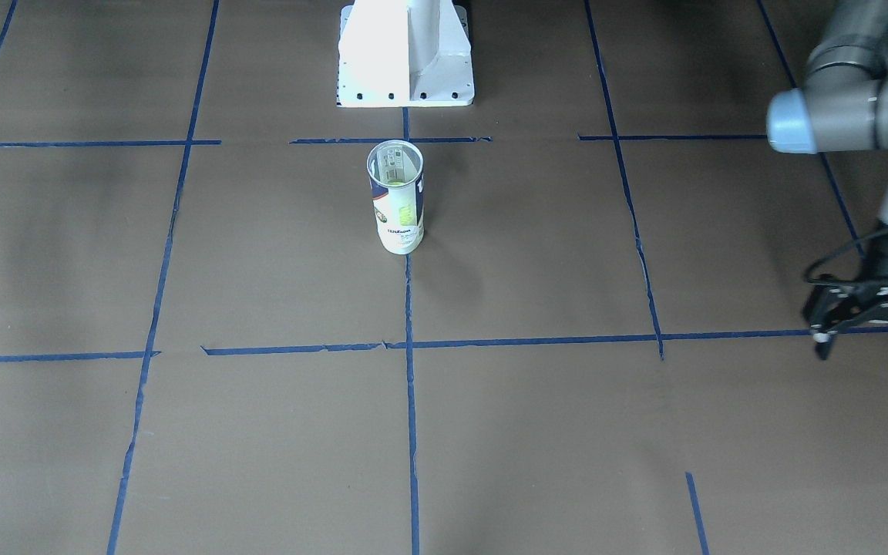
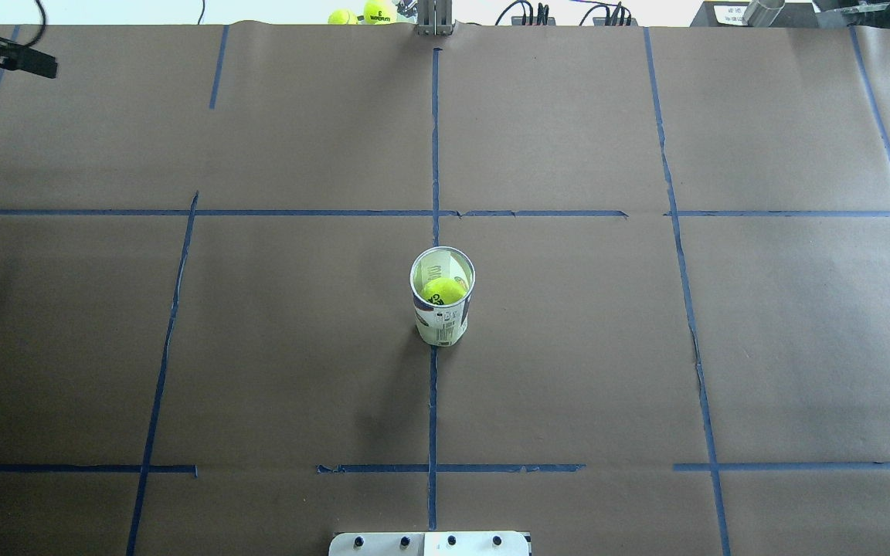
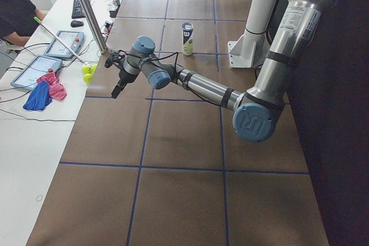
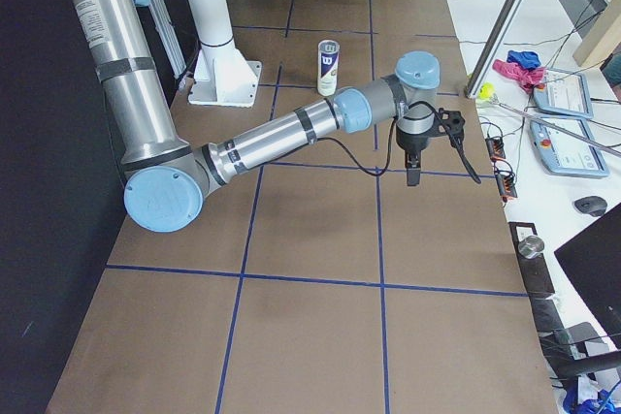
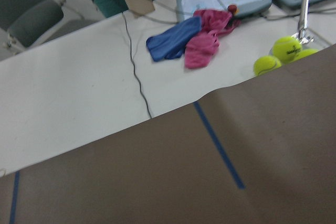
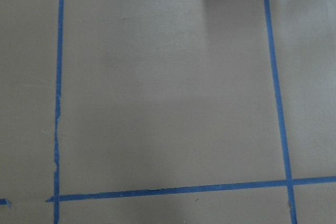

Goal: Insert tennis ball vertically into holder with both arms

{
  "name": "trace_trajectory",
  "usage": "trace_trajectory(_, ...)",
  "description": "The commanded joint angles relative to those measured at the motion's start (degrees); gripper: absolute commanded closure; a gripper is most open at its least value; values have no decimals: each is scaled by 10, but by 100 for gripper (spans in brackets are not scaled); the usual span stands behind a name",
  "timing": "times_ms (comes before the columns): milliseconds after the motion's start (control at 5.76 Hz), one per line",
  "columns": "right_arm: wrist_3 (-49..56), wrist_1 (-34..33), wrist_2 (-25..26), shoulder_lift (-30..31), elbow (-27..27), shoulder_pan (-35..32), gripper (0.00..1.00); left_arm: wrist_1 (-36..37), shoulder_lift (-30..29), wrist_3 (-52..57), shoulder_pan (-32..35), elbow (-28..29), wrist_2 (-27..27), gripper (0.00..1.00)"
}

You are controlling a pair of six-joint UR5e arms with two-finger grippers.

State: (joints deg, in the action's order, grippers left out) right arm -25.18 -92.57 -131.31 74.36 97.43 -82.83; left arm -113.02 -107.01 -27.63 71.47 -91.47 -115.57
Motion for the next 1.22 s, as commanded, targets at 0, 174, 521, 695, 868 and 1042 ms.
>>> trace_trajectory(0,62,7,-11,11,-30,-27,0,133,46,157,102,4,-125,0)
trace_trajectory(174,169,6,-11,24,-54,-39,0,227,41,162,116,-19,-129,0)
trace_trajectory(521,213,2,-3,56,-65,-41,0,267,51,240,155,18,-135,0)
trace_trajectory(695,233,0,-9,61,-86,-41,0,311,66,242,158,10,-135,0)
trace_trajectory(868,233,-1,-10,61,-92,-41,0,365,66,242,162,0,-135,0)
trace_trajectory(1042,233,-12,-9,56,-93,-34,0,359,79,268,164,-18,-134,0)
